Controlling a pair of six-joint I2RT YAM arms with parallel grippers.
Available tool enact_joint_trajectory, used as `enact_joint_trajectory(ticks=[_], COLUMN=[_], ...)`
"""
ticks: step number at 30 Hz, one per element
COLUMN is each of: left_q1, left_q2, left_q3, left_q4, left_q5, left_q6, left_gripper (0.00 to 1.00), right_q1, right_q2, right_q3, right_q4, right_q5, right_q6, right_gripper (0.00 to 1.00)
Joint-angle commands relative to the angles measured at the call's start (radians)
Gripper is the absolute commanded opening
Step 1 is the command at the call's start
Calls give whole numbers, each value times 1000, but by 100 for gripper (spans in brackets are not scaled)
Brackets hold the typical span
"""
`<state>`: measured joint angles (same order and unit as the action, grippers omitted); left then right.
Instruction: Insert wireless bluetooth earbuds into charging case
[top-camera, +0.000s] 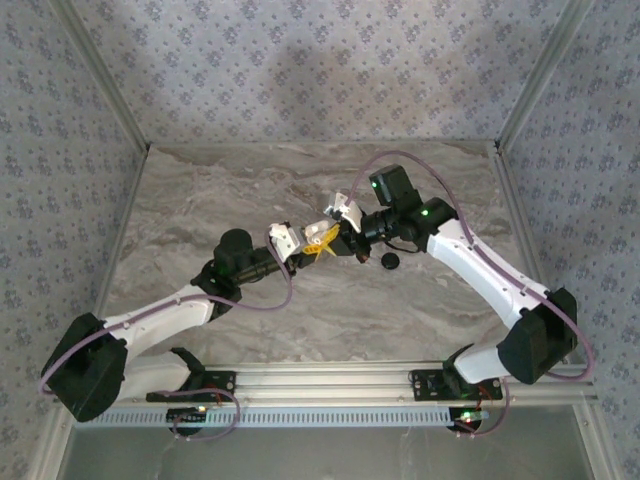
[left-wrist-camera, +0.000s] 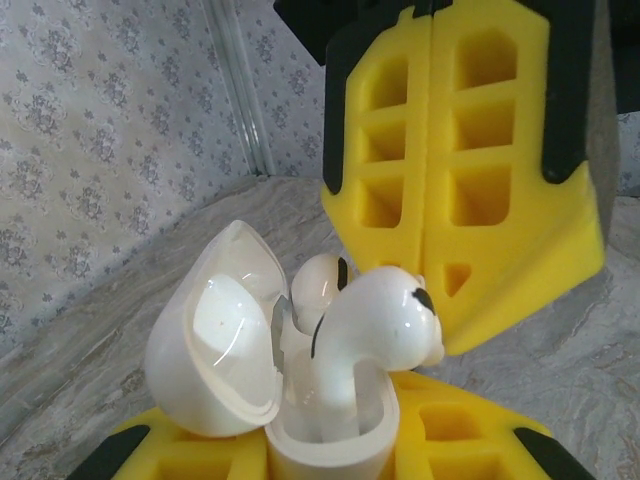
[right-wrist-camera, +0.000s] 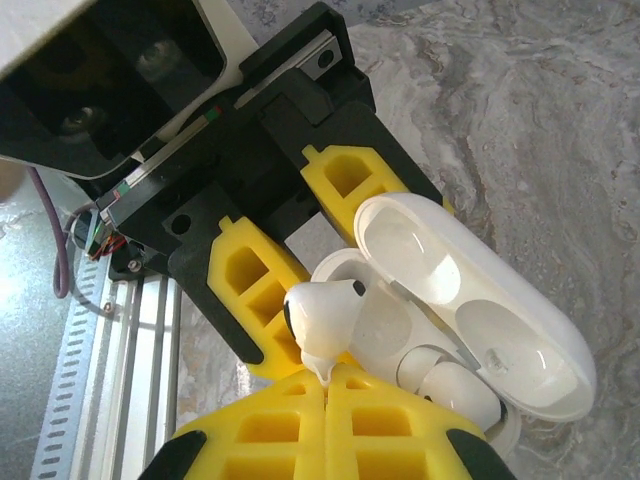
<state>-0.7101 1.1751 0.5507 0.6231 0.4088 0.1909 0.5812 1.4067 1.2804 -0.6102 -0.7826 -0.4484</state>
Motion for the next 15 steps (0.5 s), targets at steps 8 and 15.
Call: enact_joint_trajectory(ticks=[8, 15], left_q1=[-16, -21], left_q2=[-20, -19], left_q3=[25, 37], left_q4=[-23, -59], left_q5=[41, 42], left_q6=[31, 51], left_gripper=[11, 11], right_q1=[-1, -2], right_q2=[31, 46], right_q3=[71, 88], right_q4=[-80, -110], right_q5=[-26, -14], right_q6=[-1, 9], right_gripper=[0, 0])
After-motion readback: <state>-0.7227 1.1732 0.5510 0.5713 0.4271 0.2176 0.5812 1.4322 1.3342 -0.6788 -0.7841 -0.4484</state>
